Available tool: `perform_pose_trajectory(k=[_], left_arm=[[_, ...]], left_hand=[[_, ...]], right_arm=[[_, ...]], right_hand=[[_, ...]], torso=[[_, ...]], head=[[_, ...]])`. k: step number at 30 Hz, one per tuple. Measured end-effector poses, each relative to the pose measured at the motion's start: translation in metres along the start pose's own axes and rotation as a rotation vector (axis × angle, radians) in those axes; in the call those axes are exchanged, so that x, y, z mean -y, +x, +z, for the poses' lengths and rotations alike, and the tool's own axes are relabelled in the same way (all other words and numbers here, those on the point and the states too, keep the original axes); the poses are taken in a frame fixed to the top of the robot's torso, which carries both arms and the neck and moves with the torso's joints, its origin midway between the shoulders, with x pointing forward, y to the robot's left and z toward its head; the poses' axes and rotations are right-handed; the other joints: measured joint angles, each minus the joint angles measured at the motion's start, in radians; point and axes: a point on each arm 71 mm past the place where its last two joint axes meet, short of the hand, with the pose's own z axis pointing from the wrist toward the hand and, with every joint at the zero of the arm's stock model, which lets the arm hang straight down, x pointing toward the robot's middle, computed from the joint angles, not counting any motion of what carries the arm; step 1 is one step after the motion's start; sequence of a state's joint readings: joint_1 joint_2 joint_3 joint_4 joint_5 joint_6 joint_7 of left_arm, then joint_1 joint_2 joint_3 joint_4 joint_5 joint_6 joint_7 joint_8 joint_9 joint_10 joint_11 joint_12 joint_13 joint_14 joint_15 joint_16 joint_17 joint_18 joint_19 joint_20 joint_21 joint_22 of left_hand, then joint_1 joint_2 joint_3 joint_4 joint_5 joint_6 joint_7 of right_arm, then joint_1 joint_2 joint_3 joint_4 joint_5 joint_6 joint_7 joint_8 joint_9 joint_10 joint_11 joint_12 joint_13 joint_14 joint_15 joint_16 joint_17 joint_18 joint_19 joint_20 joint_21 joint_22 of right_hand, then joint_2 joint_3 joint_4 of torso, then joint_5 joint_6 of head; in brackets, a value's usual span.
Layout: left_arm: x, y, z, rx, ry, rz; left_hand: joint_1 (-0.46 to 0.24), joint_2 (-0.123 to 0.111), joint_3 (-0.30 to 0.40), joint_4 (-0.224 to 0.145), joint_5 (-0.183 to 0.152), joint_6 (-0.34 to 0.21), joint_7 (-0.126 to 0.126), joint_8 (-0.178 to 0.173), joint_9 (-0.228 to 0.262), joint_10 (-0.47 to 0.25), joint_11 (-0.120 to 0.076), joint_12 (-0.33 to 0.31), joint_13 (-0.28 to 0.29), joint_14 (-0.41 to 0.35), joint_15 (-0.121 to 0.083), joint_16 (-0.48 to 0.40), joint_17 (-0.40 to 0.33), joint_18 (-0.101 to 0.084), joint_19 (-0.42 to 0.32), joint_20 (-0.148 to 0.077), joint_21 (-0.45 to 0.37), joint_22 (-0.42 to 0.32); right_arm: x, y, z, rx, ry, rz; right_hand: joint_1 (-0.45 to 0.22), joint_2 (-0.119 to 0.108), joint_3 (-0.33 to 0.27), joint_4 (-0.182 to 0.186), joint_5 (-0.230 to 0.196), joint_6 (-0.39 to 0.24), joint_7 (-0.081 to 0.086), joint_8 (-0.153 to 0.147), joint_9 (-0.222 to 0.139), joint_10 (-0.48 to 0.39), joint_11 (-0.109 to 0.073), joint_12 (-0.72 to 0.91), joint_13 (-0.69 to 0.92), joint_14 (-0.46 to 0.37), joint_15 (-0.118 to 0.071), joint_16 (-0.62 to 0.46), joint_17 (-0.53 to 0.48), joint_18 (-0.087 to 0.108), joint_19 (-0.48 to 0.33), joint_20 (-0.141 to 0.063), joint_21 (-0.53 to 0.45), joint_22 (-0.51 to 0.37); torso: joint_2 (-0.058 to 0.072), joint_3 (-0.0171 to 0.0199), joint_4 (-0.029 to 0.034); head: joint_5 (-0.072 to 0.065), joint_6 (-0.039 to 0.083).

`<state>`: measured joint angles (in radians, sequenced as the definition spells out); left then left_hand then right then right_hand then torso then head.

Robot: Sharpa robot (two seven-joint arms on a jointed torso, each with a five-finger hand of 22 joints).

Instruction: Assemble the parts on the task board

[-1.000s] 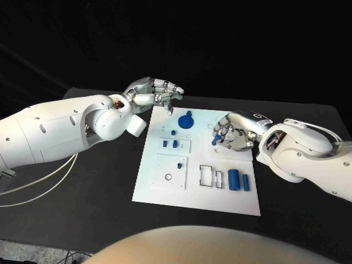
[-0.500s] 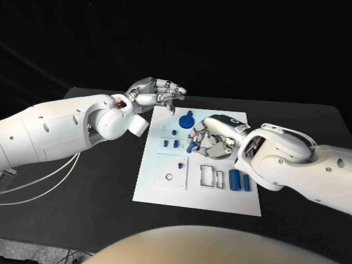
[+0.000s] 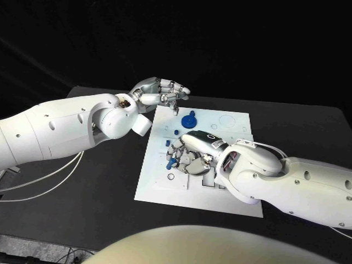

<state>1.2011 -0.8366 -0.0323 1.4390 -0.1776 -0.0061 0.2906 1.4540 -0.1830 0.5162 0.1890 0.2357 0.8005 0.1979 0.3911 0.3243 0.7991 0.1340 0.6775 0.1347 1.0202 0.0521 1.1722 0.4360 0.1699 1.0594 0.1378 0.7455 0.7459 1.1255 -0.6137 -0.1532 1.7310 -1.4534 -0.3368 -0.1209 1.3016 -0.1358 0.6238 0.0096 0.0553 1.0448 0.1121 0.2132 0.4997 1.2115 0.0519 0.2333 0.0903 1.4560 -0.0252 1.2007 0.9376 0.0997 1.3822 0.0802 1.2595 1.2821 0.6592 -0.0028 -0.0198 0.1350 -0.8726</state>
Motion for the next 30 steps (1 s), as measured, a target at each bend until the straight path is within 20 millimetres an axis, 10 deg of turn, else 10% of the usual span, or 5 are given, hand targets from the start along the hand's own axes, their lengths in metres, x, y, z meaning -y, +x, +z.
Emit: perform_pose_trajectory(k=[30], left_arm=[[0.000, 0.002, 0.000, -0.006, -0.002, -0.024]], left_hand=[[-0.004, -0.004, 0.000, 0.000, -0.003, 0.000, 0.000, 0.003, 0.000, -0.004, 0.004, 0.000, 0.000, 0.000, 0.000, 0.000, 0.000, 0.000, -0.003, 0.003, 0.000, 0.000]], right_arm=[[0.013, 0.026, 0.005, -0.061, 0.033, -0.019]], right_hand=[[0.001, -0.002, 0.003, -0.003, 0.005, -0.004, -0.003, 0.000, 0.000, 0.000, 0.000, -0.003, 0.001, 0.000, 0.000, 0.000, -0.005, 0.000, 0.000, 0.000, -0.005, -0.004]], torso=[[0.000, 0.0000, -0.0006]], head=[[0.009, 0.000]])
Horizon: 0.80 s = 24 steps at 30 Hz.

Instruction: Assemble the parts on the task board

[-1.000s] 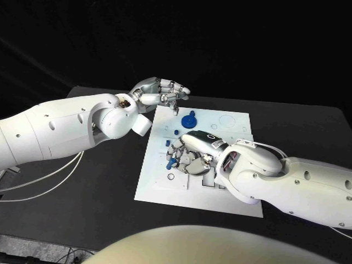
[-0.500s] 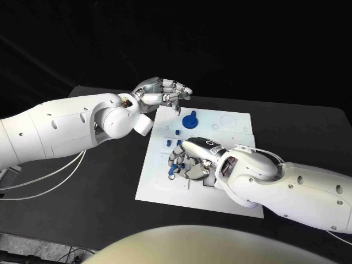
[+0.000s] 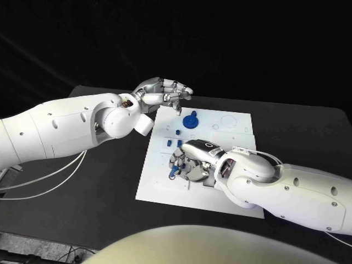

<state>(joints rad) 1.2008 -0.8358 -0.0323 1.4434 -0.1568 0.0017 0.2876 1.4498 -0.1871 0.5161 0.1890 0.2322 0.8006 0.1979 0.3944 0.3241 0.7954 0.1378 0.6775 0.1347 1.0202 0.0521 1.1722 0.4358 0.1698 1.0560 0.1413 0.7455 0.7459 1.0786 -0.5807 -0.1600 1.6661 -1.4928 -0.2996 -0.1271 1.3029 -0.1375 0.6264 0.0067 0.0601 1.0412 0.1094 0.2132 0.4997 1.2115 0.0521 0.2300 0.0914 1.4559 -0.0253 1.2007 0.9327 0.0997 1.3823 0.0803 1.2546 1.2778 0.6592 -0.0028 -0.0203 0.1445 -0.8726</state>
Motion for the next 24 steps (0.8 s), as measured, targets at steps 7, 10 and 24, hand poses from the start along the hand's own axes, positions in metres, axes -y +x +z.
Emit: perform_pose_trajectory(k=[7, 10, 24], left_arm=[[0.0000, -0.0002, -0.0002, 0.000, -0.001, -0.001], [0.0000, -0.0003, -0.0003, 0.000, -0.001, -0.001], [-0.0001, -0.0006, -0.0005, 0.001, -0.002, -0.001]], left_hand=[[0.000, 0.000, 0.000, 0.000, 0.000, 0.000, 0.000, 0.000, 0.000, 0.000, 0.000, 0.000, 0.000, 0.000, 0.000, 0.000, 0.000, 0.000, 0.000, 0.000, 0.000, 0.000], [0.000, 0.000, 0.000, 0.000, 0.000, 0.000, 0.000, 0.000, 0.001, 0.000, 0.000, 0.000, 0.000, 0.000, 0.000, 0.000, 0.000, 0.000, 0.000, 0.000, 0.000, 0.000], [0.000, 0.000, 0.000, 0.000, 0.000, 0.000, 0.000, 0.000, 0.001, 0.000, 0.000, 0.000, 0.000, 0.000, 0.000, 0.000, 0.001, 0.000, 0.000, 0.000, 0.000, 0.000]], right_arm=[[0.0007, 0.0032, 0.0006, -0.008, 0.003, -0.002], [0.0002, 0.0049, 0.0011, -0.012, 0.002, -0.002], [0.0011, 0.0077, 0.0031, -0.026, 0.011, -0.010]], right_hand=[[0.001, -0.002, 0.000, 0.000, 0.000, -0.001, 0.002, 0.000, 0.000, 0.000, 0.000, 0.000, 0.000, 0.000, 0.000, 0.000, 0.000, 0.000, 0.000, 0.000, 0.000, 0.000], [-0.002, -0.005, 0.000, 0.000, 0.000, -0.001, 0.002, 0.000, 0.000, 0.000, 0.000, 0.000, 0.000, 0.000, 0.000, 0.000, 0.000, 0.000, 0.000, 0.000, 0.000, 0.000], [-0.006, -0.002, 0.001, -0.003, 0.000, -0.003, 0.004, 0.000, 0.001, 0.000, 0.000, 0.000, 0.000, 0.000, 0.000, -0.005, -0.002, 0.000, -0.004, -0.004, -0.006, -0.001]], torso=[[-0.001, -0.0007, 0.0004], [-0.001, -0.0007, 0.0005], [-0.001, -0.0007, 0.0000]], head=[[0.002, 0.000], [0.003, 0.000], [0.004, 0.000]])
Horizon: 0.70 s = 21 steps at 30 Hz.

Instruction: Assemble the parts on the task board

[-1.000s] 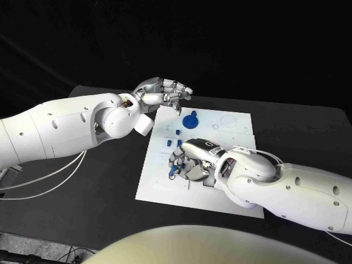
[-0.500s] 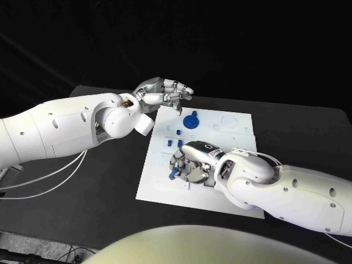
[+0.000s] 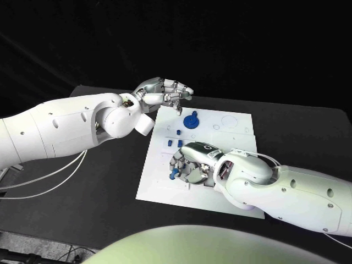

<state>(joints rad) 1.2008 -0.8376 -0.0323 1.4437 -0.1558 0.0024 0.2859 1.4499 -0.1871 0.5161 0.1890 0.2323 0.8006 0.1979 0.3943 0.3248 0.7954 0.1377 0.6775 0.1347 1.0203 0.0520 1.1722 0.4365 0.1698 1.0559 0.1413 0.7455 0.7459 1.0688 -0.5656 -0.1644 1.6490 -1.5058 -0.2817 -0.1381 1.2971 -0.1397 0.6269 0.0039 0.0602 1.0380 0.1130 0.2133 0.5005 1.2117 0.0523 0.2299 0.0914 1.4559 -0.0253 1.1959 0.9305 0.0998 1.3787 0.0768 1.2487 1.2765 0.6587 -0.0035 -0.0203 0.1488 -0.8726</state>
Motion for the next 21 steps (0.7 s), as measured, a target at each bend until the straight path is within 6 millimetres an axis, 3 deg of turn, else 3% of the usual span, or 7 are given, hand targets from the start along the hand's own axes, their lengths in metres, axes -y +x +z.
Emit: perform_pose_trajectory(k=[14, 17, 19, 21], left_arm=[[-0.0001, -0.0002, -0.0001, 0.000, -0.001, 0.000], [-0.0001, -0.0002, -0.0001, 0.000, -0.001, 0.000], [-0.0001, -0.0002, -0.0001, 0.000, -0.001, 0.000], [-0.0001, -0.0002, -0.0001, 0.000, -0.002, 0.000]], left_hand=[[0.000, 0.000, 0.000, 0.000, 0.000, 0.000, 0.000, 0.000, 0.000, 0.000, 0.000, 0.000, 0.000, 0.000, 0.000, 0.000, 0.000, 0.000, 0.000, 0.000, 0.000, 0.000], [0.000, 0.000, 0.000, 0.000, 0.000, 0.000, 0.000, 0.000, 0.000, 0.000, 0.000, 0.000, 0.000, 0.000, 0.000, 0.000, 0.000, 0.000, 0.000, 0.000, 0.000, 0.000], [0.000, 0.000, 0.000, 0.000, 0.000, 0.000, 0.000, 0.000, 0.000, 0.000, 0.000, 0.000, 0.000, 0.000, 0.000, 0.000, 0.000, 0.000, 0.000, 0.000, 0.000, 0.000], [-0.004, 0.004, 0.004, -0.004, 0.000, 0.000, 0.000, 0.004, 0.001, 0.000, 0.000, 0.000, 0.000, 0.000, 0.000, 0.000, 0.001, 0.000, 0.000, 0.000, 0.000, 0.000]], right_arm=[[-0.0021, 0.0005, 0.0029, -0.001, 0.022, -0.043], [-0.0032, 0.0009, 0.0036, -0.003, 0.022, -0.047], [-0.0033, 0.0015, 0.0038, -0.005, 0.023, -0.048], [-0.0030, 0.0017, 0.0038, -0.006, 0.024, -0.049]], right_hand=[[-0.006, -0.004, 0.001, -0.001, 0.004, 0.000, -0.001, 0.000, 0.001, -0.004, 0.004, -0.009, 0.002, -0.003, 0.003, -0.014, -0.020, 0.000, -0.011, 0.004, -0.016, -0.013], [-0.013, -0.010, 0.001, -0.001, 0.019, -0.028, 0.013, 0.030, 0.002, -0.009, 0.009, -0.012, 0.004, -0.006, 0.006, -0.016, -0.023, 0.000, -0.015, 0.007, -0.019, -0.015], [-0.020, -0.017, 0.001, -0.001, 0.021, -0.047, 0.018, 0.029, 0.049, -0.013, 0.013, -0.016, 0.007, -0.006, 0.006, -0.016, -0.024, 0.000, -0.015, 0.007, -0.019, -0.015], [-0.033, -0.024, 0.001, -0.001, 0.025, -0.062, 0.021, 0.012, 0.057, -0.016, 0.016, -0.016, 0.009, -0.008, 0.008, -0.016, -0.026, 0.000, -0.017, 0.009, -0.024, -0.015]], torso=[[0.000, 0.0001, 0.0001], [0.000, 0.0001, 0.0001], [-0.001, 0.0001, 0.0002], [-0.001, 0.0001, 0.0003]], head=[[-0.002, 0.000], [-0.002, 0.000], [-0.002, 0.000], [-0.003, 0.000]])
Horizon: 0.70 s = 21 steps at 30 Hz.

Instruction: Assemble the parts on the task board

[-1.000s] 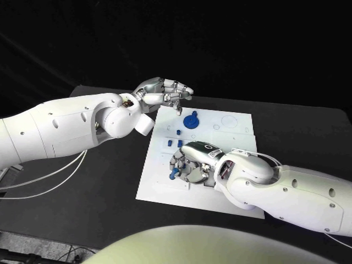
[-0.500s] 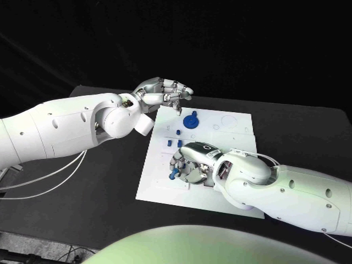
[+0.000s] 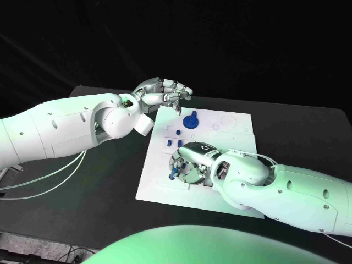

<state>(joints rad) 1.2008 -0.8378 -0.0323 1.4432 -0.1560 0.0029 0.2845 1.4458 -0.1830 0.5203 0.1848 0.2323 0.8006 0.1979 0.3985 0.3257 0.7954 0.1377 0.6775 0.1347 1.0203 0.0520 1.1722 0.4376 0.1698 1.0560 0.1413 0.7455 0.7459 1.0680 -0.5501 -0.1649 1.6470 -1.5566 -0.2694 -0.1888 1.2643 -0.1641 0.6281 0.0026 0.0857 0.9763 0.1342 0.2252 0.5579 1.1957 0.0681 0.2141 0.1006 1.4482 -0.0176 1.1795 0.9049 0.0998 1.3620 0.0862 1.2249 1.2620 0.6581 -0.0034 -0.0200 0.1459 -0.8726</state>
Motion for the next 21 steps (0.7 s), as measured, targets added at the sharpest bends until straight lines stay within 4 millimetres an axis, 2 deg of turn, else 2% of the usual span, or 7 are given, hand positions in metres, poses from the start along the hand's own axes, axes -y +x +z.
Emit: perform_pose_trajectory(k=[3, 11, 16, 18, 21], left_arm=[[0.0000, -0.0002, 0.0000, 0.000, 0.000, 0.000], [-0.0001, -0.0002, -0.0001, 0.000, -0.001, 0.000], [-0.0001, -0.0005, -0.0001, 0.000, -0.001, 0.000], [-0.0002, -0.0005, -0.0001, 0.000, -0.001, 0.000], [-0.0002, -0.0007, -0.0001, 0.000, -0.002, 0.000]], left_hand=[[-0.003, 0.003, 0.000, 0.000, 0.000, 0.000, 0.000, 0.000, 0.000, 0.000, 0.000, 0.000, 0.000, 0.000, 0.000, 0.000, 0.000, 0.000, 0.000, 0.000, 0.000, 0.000], [-0.003, 0.003, 0.000, 0.000, 0.000, 0.000, 0.000, 0.000, 0.000, 0.000, 0.000, 0.000, 0.000, 0.000, 0.000, 0.000, 0.000, 0.000, 0.000, 0.000, 0.000, 0.000], [-0.002, 0.002, 0.000, 0.000, 0.000, 0.000, 0.000, 0.000, 0.000, 0.000, 0.000, 0.000, 0.000, 0.000, 0.000, 0.000, 0.000, 0.000, 0.000, 0.000, 0.000, 0.000], [-0.002, 0.002, 0.000, 0.000, 0.000, 0.000, 0.000, 0.000, 0.000, 0.000, 0.000, 0.000, 0.000, 0.000, 0.000, 0.000, 0.000, 0.000, 0.000, 0.000, 0.000, 0.000], [-0.002, 0.002, 0.000, 0.000, 0.000, 0.000, 0.000, 0.000, 0.000, 0.000, 0.000, 0.000, 0.000, 0.000, 0.000, 0.000, 0.000, 0.000, 0.000, 0.000, 0.000, 0.000]], right_arm=[[0.0007, 0.0004, -0.0002, -0.002, 0.002, 0.000], [0.0014, 0.0012, -0.0016, -0.010, 0.003, 0.004], [0.0037, 0.0011, -0.0028, -0.009, 0.008, 0.008], [0.0046, 0.0009, -0.0033, -0.007, 0.009, 0.011], [0.0054, 0.0002, -0.0041, 0.001, 0.010, 0.016]], right_hand=[[-0.010, -0.012, 0.000, 0.000, 0.007, -0.013, 0.003, -0.018, -0.013, 0.000, 0.000, 0.000, 0.003, -0.001, 0.001, 0.000, -0.001, 0.000, -0.002, 0.001, 0.000, -0.001], [-0.019, -0.034, -0.012, 0.006, 0.014, -0.020, 0.003, -0.030, -0.022, -0.009, 0.003, 0.000, 0.007, -0.001, 0.001, -0.004, -0.008, 0.000, -0.005, 0.005, -0.013, -0.008], [-0.033, -0.047, -0.028, 0.014, 0.015, -0.059, 0.009, -0.063, -0.035, -0.026, 0.007, -0.006, 0.011, -0.005, 0.005, -0.004, -0.014, 0.000, -0.010, 0.011, -0.028, -0.019], [-0.034, -0.056, -0.040, 0.018, 0.015, -0.075, 0.010, -0.077, -0.042, -0.031, 0.001, -0.006, 0.014, -0.005, 0.005, -0.005, -0.016, 0.000, -0.010, 0.011, -0.034, -0.022], [-0.033, -0.056, -0.046, 0.019, 0.015, -0.094, 0.011, -0.091, -0.048, -0.038, 0.002, -0.006, 0.018, -0.005, 0.005, -0.008, -0.018, 0.000, -0.014, 0.007, -0.035, -0.023]], torso=[[0.000, 0.0000, 0.0000], [0.000, 0.0001, -0.0003], [0.000, 0.0004, -0.0003], [0.000, 0.0004, -0.0003], [0.000, 0.0004, -0.0007]], head=[[0.000, 0.000], [-0.001, 0.000], [-0.002, 0.000], [-0.003, 0.000], [-0.003, 0.000]])
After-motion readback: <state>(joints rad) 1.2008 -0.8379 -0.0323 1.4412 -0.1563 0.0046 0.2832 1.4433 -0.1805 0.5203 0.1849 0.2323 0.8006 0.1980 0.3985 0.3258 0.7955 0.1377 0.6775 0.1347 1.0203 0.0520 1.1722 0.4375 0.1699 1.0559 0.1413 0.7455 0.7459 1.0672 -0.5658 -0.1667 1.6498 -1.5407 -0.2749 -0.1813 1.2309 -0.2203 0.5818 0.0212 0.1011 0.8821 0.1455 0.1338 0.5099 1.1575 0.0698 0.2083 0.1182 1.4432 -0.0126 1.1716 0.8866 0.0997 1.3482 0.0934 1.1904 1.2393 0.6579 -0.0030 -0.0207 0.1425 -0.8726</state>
